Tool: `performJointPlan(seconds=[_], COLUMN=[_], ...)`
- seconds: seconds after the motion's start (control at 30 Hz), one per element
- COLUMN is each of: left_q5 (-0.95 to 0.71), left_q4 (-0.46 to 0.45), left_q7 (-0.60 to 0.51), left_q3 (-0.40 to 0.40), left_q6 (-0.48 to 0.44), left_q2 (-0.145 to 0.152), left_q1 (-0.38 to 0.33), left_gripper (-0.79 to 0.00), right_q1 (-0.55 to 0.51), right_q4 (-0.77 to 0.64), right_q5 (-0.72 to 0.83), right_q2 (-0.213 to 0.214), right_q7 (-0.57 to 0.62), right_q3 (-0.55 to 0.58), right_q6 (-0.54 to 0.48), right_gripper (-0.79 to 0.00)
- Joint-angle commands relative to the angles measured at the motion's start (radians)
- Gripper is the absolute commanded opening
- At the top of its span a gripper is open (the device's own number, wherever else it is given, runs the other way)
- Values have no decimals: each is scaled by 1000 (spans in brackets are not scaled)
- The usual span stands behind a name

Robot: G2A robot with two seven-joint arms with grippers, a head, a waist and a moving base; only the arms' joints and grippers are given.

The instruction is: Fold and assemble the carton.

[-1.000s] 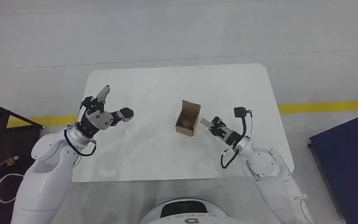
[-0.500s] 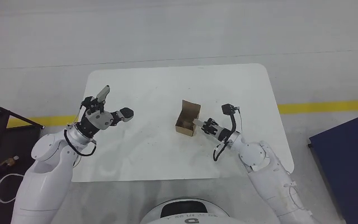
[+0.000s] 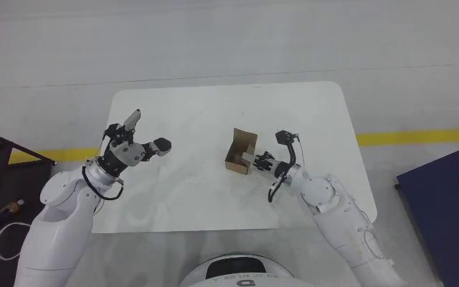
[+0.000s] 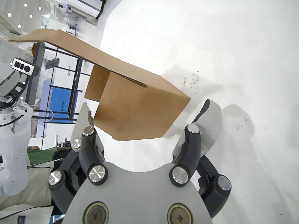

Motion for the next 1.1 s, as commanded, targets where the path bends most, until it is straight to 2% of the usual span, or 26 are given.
performJointPlan(seconds=[0.0,0.3,0.43,0.5,0.6,0.73,0.93,1.0,1.07], left_q5=[0,0,0,0,0,0,0,0,0], left_q4=[0,0,0,0,0,0,0,0,0], left_q7=[0,0,0,0,0,0,0,0,0], left_q3=[0,0,0,0,0,0,0,0,0], left_q6=[0,0,0,0,0,0,0,0,0], left_q2=[0,0,0,0,0,0,0,0,0], left_q1=[0,0,0,0,0,0,0,0,0], left_gripper=[0,0,0,0,0,0,0,0,0], right_q1=[5,52,60,56,49,46,48,48,50], right_q4=[-2,6,-14,-31,-65,-94,-131,-148,-169], right_q5=[1,-37,-64,-75,-110,-146,-244,-300,-363], right_q2=[-1,-4,-4,-3,0,1,3,4,4], right_q7=[5,44,51,60,78,98,98,99,106], right_q3=[-6,-52,-61,-63,-70,-82,-99,-111,-127], right_q6=[6,73,116,133,164,201,290,332,371], right_gripper=[-89,-203,-280,-366,-425,-625,-727,-785,-785])
